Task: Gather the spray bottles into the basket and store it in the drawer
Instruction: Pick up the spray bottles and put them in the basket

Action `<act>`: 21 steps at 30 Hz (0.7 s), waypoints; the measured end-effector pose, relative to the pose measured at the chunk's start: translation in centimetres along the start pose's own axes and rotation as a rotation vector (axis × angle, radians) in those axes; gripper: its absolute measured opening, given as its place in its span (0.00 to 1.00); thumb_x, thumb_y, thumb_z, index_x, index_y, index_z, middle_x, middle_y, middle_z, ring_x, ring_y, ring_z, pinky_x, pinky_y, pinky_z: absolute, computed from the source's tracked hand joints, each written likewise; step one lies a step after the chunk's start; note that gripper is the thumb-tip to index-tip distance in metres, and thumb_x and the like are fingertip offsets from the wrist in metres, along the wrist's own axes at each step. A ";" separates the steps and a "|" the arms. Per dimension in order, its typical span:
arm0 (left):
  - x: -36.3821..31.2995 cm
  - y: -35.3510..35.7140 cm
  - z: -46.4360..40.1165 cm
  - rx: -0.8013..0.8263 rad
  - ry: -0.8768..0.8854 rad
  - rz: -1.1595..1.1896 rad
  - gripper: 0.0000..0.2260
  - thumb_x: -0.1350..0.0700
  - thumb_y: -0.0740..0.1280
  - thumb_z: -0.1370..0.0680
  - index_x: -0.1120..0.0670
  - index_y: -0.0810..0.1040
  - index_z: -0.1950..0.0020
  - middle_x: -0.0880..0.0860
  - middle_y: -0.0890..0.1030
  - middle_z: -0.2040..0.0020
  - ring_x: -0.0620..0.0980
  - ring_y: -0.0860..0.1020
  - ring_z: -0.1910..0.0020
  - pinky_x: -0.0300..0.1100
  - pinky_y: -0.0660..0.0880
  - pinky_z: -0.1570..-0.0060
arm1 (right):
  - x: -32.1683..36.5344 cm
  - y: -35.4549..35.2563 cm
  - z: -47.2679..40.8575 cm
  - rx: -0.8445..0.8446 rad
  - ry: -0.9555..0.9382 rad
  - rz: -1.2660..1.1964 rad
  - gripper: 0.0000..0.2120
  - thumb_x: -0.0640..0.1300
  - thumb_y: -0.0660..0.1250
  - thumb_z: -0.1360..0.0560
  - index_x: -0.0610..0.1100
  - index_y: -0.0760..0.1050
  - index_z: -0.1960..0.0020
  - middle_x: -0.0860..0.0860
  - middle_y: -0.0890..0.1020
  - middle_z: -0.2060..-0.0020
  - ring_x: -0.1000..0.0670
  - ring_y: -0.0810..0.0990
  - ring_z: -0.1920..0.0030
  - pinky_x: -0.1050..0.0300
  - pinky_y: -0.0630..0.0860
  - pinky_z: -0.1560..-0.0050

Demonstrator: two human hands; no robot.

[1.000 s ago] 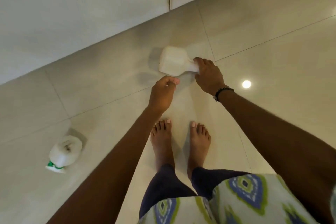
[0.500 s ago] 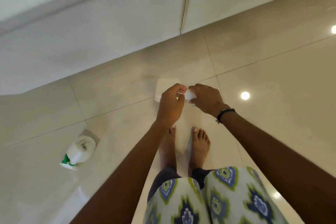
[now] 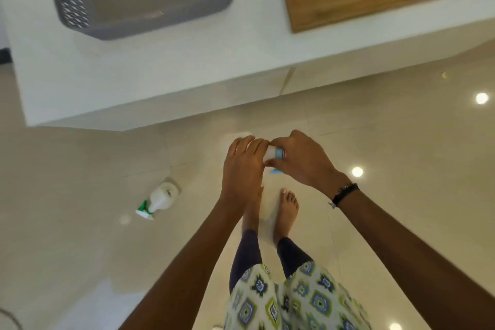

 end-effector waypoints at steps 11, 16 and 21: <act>2.7 -16.5 -0.6 -0.282 -0.196 0.126 0.17 0.60 0.71 0.27 0.58 0.77 0.39 0.58 0.80 0.39 0.59 0.76 0.37 0.59 0.69 0.35 | 10.8 -13.7 -0.5 -0.130 -0.148 -0.703 0.12 0.41 0.59 0.20 0.40 0.77 0.41 0.47 0.82 0.46 0.51 0.80 0.46 0.67 0.75 0.43; 6.4 -22.9 -3.0 -0.433 -0.296 0.269 0.19 0.58 0.66 0.23 0.53 0.70 0.32 0.52 0.75 0.33 0.53 0.73 0.34 0.55 0.74 0.38 | 15.9 -15.4 -4.5 -0.184 -0.269 -0.692 0.12 0.36 0.62 0.22 0.41 0.77 0.40 0.49 0.82 0.43 0.56 0.79 0.44 0.66 0.73 0.44; 12.3 -28.3 -7.8 -0.597 -0.337 0.426 0.20 0.59 0.66 0.23 0.53 0.70 0.32 0.53 0.79 0.38 0.53 0.78 0.40 0.49 0.76 0.42 | 22.9 -15.6 -11.2 -0.265 -0.388 -0.651 0.22 0.40 0.69 0.26 0.45 0.70 0.33 0.52 0.78 0.37 0.54 0.77 0.38 0.59 0.72 0.36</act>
Point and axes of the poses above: each hand's wrist, its own z-axis away from the middle knuckle, its own y-axis out of the palm, x = y × z, the point moved 8 cm from there along -z, towards the middle knuckle
